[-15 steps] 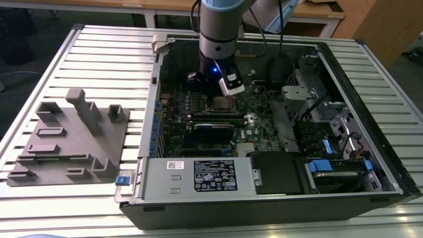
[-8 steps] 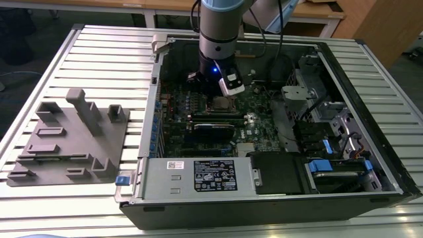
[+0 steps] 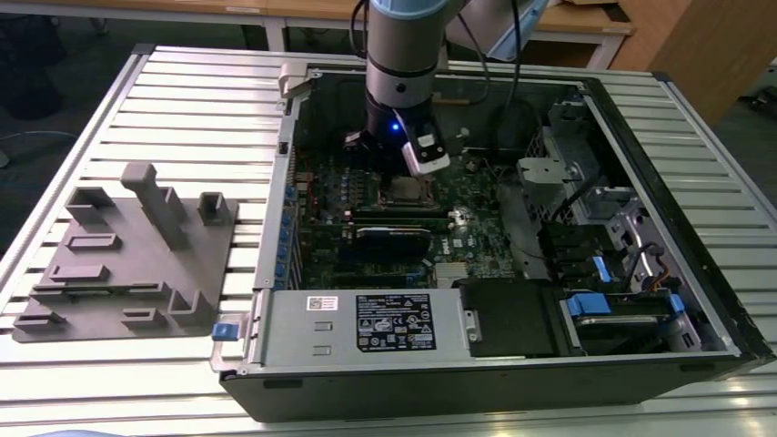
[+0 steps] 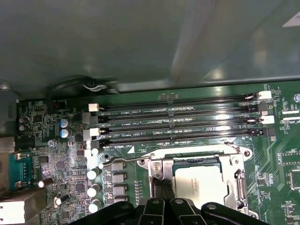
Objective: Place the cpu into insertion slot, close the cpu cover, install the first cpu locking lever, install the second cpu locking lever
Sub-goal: 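Close the cpu cover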
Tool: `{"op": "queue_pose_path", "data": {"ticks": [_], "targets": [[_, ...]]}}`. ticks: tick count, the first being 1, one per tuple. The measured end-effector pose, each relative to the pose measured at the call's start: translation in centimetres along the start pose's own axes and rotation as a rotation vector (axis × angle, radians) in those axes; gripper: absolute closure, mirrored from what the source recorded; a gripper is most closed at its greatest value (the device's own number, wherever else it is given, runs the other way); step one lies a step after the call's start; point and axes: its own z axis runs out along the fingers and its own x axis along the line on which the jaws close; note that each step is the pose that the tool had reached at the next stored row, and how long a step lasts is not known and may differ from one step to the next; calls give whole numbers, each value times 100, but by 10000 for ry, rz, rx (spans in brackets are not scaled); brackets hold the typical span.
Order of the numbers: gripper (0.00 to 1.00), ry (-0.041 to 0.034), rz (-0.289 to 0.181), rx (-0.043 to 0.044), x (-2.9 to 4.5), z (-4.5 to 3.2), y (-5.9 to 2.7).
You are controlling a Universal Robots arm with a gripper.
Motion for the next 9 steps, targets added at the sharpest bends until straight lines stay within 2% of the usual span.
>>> {"op": "queue_pose_path", "data": {"ticks": [9], "targets": [[89, -15, -2, 5, 1, -130, 8]]}}
